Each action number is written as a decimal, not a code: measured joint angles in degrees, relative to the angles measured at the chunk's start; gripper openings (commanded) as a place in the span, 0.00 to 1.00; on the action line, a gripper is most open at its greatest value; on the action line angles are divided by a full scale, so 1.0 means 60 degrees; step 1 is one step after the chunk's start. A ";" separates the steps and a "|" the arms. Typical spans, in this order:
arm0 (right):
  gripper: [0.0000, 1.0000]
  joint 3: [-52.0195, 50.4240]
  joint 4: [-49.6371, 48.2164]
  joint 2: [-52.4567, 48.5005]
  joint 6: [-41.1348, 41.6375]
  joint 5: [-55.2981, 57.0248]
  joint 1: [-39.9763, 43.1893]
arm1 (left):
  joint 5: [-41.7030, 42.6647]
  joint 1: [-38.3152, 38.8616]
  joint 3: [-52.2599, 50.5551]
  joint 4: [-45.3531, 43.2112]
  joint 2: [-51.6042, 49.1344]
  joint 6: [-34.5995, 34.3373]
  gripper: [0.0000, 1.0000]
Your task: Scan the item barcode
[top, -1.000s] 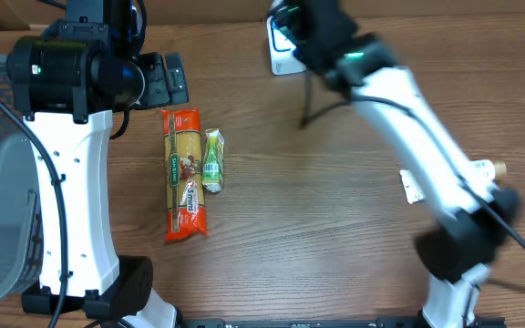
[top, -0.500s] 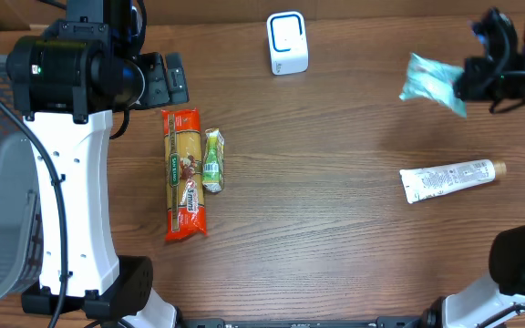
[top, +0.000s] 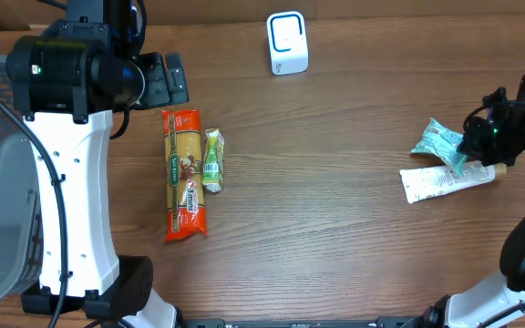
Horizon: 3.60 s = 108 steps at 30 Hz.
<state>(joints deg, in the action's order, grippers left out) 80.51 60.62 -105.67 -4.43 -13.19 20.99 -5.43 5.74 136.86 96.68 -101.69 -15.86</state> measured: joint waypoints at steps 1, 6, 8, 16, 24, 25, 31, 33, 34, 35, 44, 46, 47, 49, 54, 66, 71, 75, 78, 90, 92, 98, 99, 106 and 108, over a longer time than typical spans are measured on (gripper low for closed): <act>0.10 0.0000 0.0000 0.0000 0.0069 0.0022 0.0000 | 0.0000 0.0000 0.0000 0.0000 0.0000 0.0000 1.00; 0.46 0.0000 0.0113 0.0000 0.0550 0.0022 0.0000 | 0.0000 0.0000 0.0000 0.0000 0.0000 0.0000 1.00; 0.49 0.0000 0.0160 0.0000 0.0656 0.0015 0.0000 | 0.0000 0.0000 0.0000 0.0000 0.0000 0.0000 0.99; 0.50 0.0758 0.1464 0.0000 0.0761 -0.0539 -0.0011 | 0.0000 0.0000 0.0000 -0.0004 0.0000 0.0000 1.00; 1.00 0.3260 0.1985 0.0011 0.1330 -0.2277 -0.1362 | 0.0000 0.0000 0.0000 0.0000 0.0000 0.0000 1.00; 1.00 0.3264 0.1690 0.0011 0.1402 -0.2637 -0.1741 | 0.0000 0.0000 0.0000 0.0004 0.0000 0.0000 1.00; 1.00 0.3155 -0.1446 -0.0219 0.2004 -0.3920 -0.5264 | 0.0000 0.0000 0.0000 0.0000 0.0000 0.0000 1.00; 1.00 0.3126 -0.2113 -0.0448 0.2390 -0.3632 -0.6266 | 0.0000 0.0000 0.0000 0.0007 0.0000 0.0000 1.00; 1.00 0.3126 -0.2499 -0.0630 0.2583 -0.3370 -0.6798 | 0.0000 0.0000 0.0000 0.0004 0.0000 0.0000 1.00; 1.00 0.3126 -0.2881 -0.0900 0.2889 -0.3013 -0.7420 | 0.0000 0.0000 0.0000 0.0000 0.0000 0.0000 1.00; 1.00 0.3064 -0.4513 -0.2754 0.3814 -0.0882 -1.0134 | 0.0000 0.0000 0.0000 0.0004 0.0000 0.0000 1.00; 1.00 0.3060 -0.4699 -0.3016 0.3887 -0.0525 -1.0455 | 0.0000 0.0000 0.0000 0.0004 0.0000 0.0000 1.00; 1.00 0.3060 -0.4801 -0.3144 0.3938 -0.0335 -1.0615 | 0.0000 0.0000 0.0000 0.0000 0.0000 0.0000 1.00; 1.00 0.3060 -0.4885 -0.3286 0.4054 0.0025 -1.0852 | 0.0000 0.0000 0.0000 0.0004 0.0000 0.0000 1.00; 0.98 0.3060 -0.4951 -0.3497 0.4317 0.0576 -1.1249 | 0.0000 0.0000 0.0000 0.0000 0.0000 0.0000 1.00; 0.78 0.3060 -0.4142 -0.3759 0.5326 0.0772 -1.1275 | 0.0000 0.0000 0.0000 0.0000 0.0000 0.0000 1.00; 0.70 0.3060 -0.3865 -0.3759 0.5603 0.0761 -1.1271 | 0.0000 0.0000 0.0000 0.0000 0.0000 0.0000 1.00; 0.52 0.3060 -0.3748 -0.3759 0.5727 0.0670 -1.1271 | 0.0000 0.0000 0.0000 0.0004 0.0000 0.0000 1.00; 0.41 0.3089 -0.3410 -0.3759 0.5701 0.0586 -1.1231 | 0.0000 0.0000 0.0000 0.0000 0.0000 0.0000 1.00; 0.23 0.3654 -0.0517 -0.3716 0.3075 -0.0718 -0.9508 | 0.0000 0.0000 0.0000 0.0004 0.0000 0.0000 1.00; 0.21 0.3654 -0.0135 -0.3657 0.2623 -0.0725 -0.9187 | 0.0000 0.0000 0.0000 0.0004 -0.0004 0.0000 1.00; 0.22 0.3654 0.0415 -0.3410 0.1974 0.0506 -0.8462 | 0.0000 0.0000 0.0000 0.0004 0.0000 0.0000 1.00; 0.22 0.3654 0.0503 -0.3373 0.1931 0.0863 -0.8386 | 0.0000 0.0000 0.0000 0.0004 0.0000 0.0000 1.00; 0.22 0.3654 0.1027 -0.3304 0.1923 0.3246 -0.8597 | 0.0000 0.0000 0.0000 0.0004 0.0000 0.0000 1.00; 0.22 0.3654 0.1147 -0.3300 0.2073 0.3869 -0.8856 | 0.0000 0.0000 0.0000 0.0004 0.0000 0.0000 1.00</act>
<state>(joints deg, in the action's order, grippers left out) 102.43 67.51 -125.47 8.01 10.02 -32.14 -5.43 5.74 136.86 96.71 -101.69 -15.86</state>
